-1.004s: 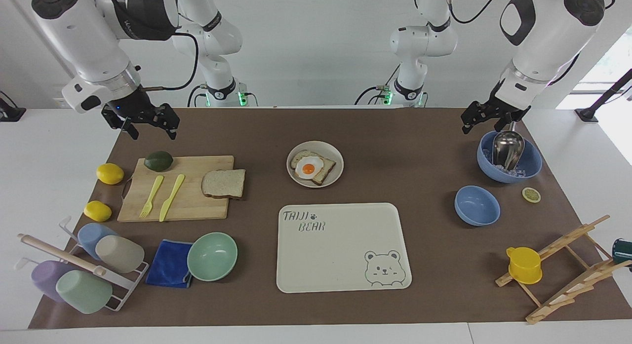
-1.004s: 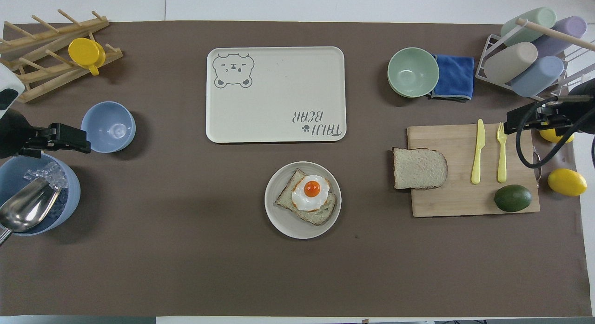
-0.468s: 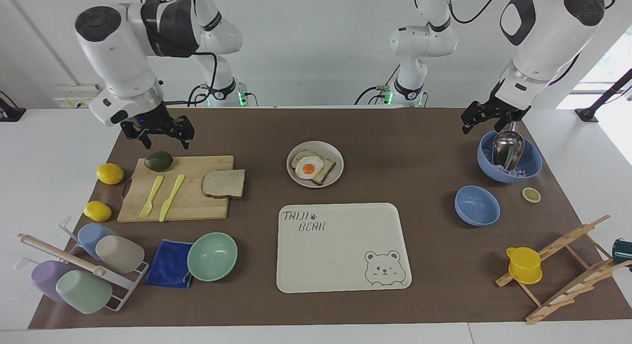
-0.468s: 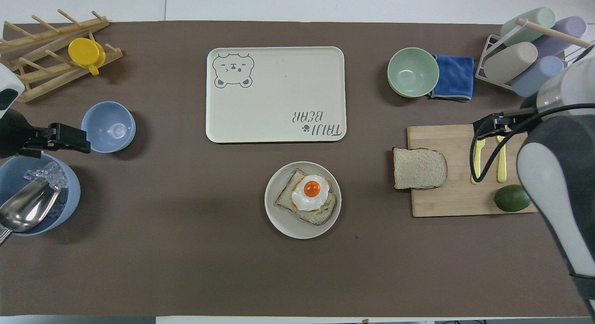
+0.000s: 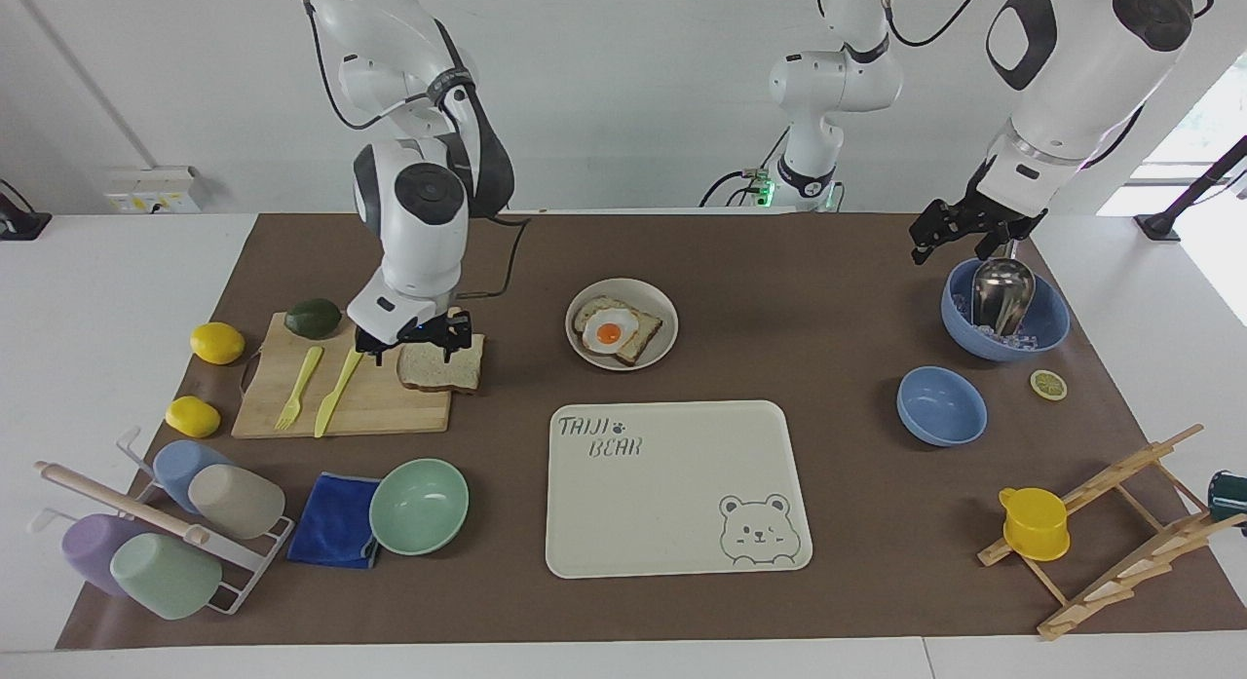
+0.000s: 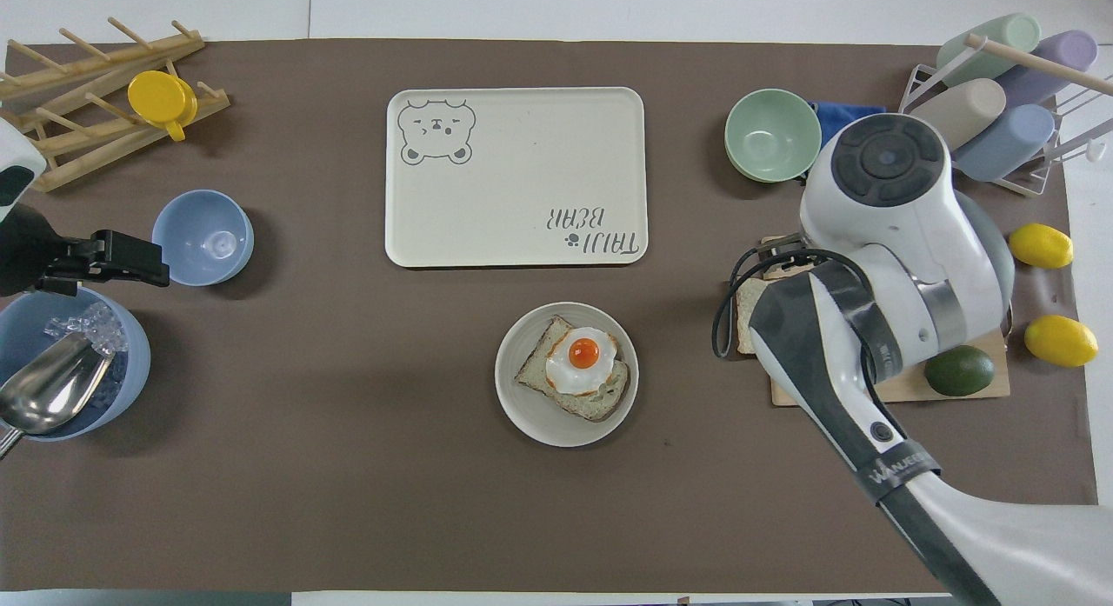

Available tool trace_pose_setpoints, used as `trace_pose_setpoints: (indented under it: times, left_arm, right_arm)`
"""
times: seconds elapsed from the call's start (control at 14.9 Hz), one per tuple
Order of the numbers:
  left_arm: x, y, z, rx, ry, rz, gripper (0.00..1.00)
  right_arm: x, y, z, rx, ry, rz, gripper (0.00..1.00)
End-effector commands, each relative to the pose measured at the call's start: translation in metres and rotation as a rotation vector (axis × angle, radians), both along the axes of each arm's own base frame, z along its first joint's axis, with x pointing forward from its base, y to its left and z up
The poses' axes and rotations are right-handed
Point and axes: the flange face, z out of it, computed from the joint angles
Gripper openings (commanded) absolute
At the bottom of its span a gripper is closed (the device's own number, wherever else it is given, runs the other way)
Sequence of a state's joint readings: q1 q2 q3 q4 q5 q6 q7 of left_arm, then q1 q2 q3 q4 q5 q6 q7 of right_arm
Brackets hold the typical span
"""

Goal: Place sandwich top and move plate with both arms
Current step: 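Reach the right gripper to the bread slice on the cutting board, then grasp the bread slice and lift it toward the plate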

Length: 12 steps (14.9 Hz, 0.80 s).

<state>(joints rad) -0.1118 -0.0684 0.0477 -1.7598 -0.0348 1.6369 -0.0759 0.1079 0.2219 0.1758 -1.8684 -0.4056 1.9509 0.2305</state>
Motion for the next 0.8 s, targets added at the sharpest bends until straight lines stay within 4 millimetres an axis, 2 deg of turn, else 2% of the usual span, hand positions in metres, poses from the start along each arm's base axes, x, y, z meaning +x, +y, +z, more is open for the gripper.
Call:
trace_pose_setpoints:
  times: [0.0, 0.2, 0.33, 0.47, 0.6, 0.74]
  left_arm:
    - [-0.001, 0.001, 0.003, -0.001, -0.007, -0.001, 1.0]
    - [0.0, 0.002, 0.003, -0.001, -0.007, 0.002, 1.0]
    - [-0.001, 0.001, 0.003, -0.001, -0.007, 0.001, 1.0]
    - [0.0, 0.002, 0.003, -0.001, -0.007, 0.002, 1.0]
    - [0.0, 0.002, 0.003, -0.001, -0.007, 0.002, 1.0]
    - [-0.001, 0.001, 0.003, -0.001, -0.005, -0.001, 1.0]
  right_arm:
    - [-0.009, 0.041, -0.035, -0.076, -0.025, 0.006, 1.0]
    - [-0.019, 0.074, -0.078, -0.188, -0.055, 0.004, 1.0]
    - [-0.03, 0.097, -0.091, -0.209, -0.084, -0.027, 1.0]
    - [-0.034, 0.097, -0.098, -0.212, -0.079, -0.029, 1.0]
    - [-0.043, 0.083, -0.113, -0.238, -0.062, -0.012, 1.0]
    - [-0.044, 0.075, -0.114, -0.257, -0.054, -0.012, 1.0]
